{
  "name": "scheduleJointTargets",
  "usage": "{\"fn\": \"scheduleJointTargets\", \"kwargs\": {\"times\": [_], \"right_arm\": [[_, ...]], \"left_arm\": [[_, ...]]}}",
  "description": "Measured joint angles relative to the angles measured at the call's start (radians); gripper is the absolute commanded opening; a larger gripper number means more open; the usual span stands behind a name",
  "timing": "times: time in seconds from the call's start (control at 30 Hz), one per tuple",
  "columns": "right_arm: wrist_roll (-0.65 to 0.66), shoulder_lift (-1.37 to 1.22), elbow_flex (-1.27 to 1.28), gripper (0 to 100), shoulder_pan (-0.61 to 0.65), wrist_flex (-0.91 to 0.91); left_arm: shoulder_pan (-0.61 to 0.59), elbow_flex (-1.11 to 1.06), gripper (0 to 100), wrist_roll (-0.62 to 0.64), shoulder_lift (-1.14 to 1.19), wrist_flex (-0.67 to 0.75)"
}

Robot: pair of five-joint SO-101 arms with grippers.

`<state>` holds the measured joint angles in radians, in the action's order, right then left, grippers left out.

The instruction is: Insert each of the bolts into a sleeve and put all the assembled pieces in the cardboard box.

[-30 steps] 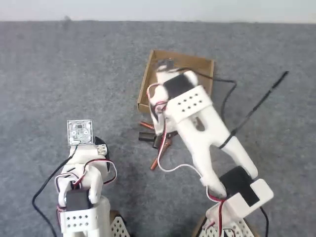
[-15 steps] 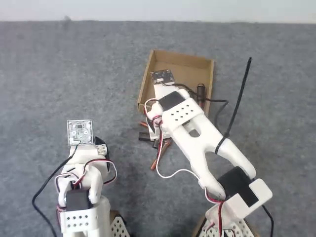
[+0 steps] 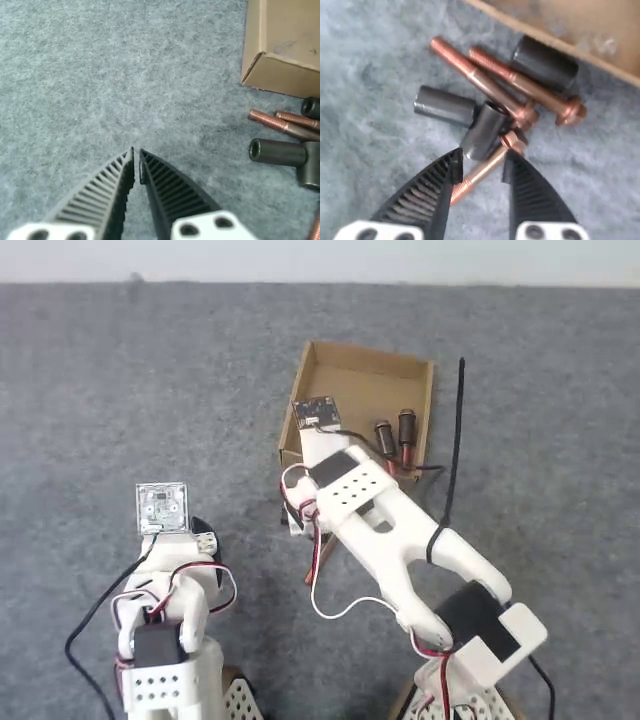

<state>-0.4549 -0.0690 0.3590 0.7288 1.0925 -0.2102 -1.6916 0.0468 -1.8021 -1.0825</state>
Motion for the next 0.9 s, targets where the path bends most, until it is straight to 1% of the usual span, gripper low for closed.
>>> {"fn": "scheduleJointTargets", "kwargs": {"times": [0.27,0.47,0.9], "right_arm": [[0.000,0.000,0.003,8.2,0.000,-0.031],[0.000,-0.094,-0.005,8.0,-0.003,-0.084],[0.000,-0.129,-0.049,8.0,-0.002,-0.031]], "left_arm": [[0.000,0.000,2,0.000,0.000,0.000],[0.000,0.000,2,0.000,0.000,0.000],[0.000,0.000,2,0.000,0.000,0.000]]}}
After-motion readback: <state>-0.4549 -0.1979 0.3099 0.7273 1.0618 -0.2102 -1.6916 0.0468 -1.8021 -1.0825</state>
